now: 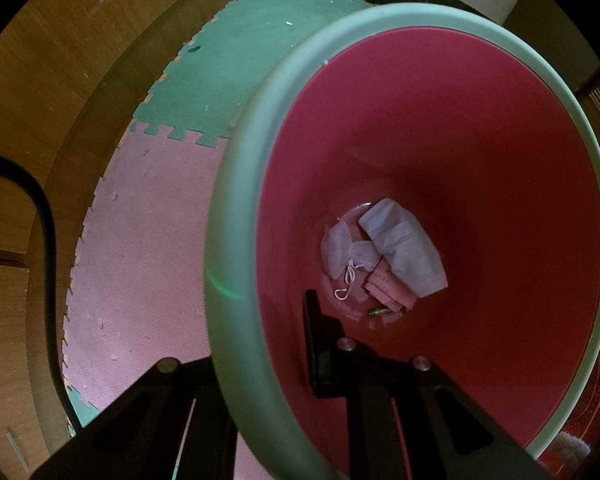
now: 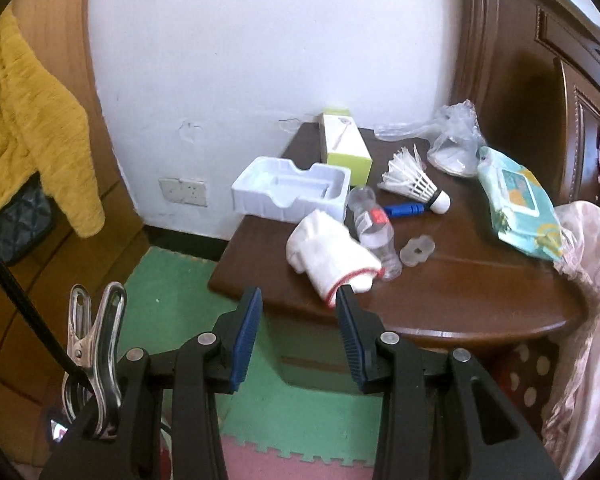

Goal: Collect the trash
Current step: 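Move the right gripper back to the white glove on the nightstand, then grasp the white glove with the right gripper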

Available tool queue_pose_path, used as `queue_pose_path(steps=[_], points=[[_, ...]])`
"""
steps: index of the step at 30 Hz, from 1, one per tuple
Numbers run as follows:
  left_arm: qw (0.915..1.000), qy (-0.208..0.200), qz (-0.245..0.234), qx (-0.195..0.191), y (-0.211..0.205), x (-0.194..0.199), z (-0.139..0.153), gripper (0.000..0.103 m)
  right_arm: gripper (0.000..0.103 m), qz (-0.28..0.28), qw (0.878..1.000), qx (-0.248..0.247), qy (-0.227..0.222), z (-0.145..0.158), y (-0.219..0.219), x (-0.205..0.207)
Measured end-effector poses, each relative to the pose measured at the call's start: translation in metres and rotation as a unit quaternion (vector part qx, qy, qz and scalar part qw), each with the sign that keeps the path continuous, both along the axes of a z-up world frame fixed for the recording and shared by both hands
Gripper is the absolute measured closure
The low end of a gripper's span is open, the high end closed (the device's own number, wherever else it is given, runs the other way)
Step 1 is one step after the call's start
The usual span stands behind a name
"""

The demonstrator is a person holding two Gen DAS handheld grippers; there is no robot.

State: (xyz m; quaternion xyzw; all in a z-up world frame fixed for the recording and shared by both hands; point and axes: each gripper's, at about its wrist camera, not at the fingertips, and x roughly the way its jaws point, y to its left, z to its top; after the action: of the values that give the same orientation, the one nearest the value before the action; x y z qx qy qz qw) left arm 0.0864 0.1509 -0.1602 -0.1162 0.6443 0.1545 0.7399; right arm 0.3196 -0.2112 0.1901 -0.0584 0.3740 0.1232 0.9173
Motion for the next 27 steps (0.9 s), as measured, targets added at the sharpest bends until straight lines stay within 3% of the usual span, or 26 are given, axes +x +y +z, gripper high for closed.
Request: queue_pose_path(steps=[7, 15, 23, 27], points=[[1.0, 0.0, 0.001, 0.0, 0.0, 0.0, 0.0, 0.093, 0.064, -0.002, 0.998, -0.055, -0.018, -0.003, 0.01, 0.024], [1.0, -0.001, 0.001, -0.001, 0.0, 0.0, 0.0, 0.093, 0.064, -0.025, 0.999, -0.032, 0.01, -0.014, 0.003, 0.05], [1.0, -0.001, 0.001, -0.001, 0.001, 0.0, 0.0, 0.093, 0.064, -0.018, 0.998, -0.058, 0.022, -0.025, 0.01, 0.053], [1.0, -0.001, 0.001, -0.001, 0.001, 0.0, 0.0, 0.093, 0.064, -0.015, 0.998, -0.047, 0.03, -0.029, 0.011, 0.053]])
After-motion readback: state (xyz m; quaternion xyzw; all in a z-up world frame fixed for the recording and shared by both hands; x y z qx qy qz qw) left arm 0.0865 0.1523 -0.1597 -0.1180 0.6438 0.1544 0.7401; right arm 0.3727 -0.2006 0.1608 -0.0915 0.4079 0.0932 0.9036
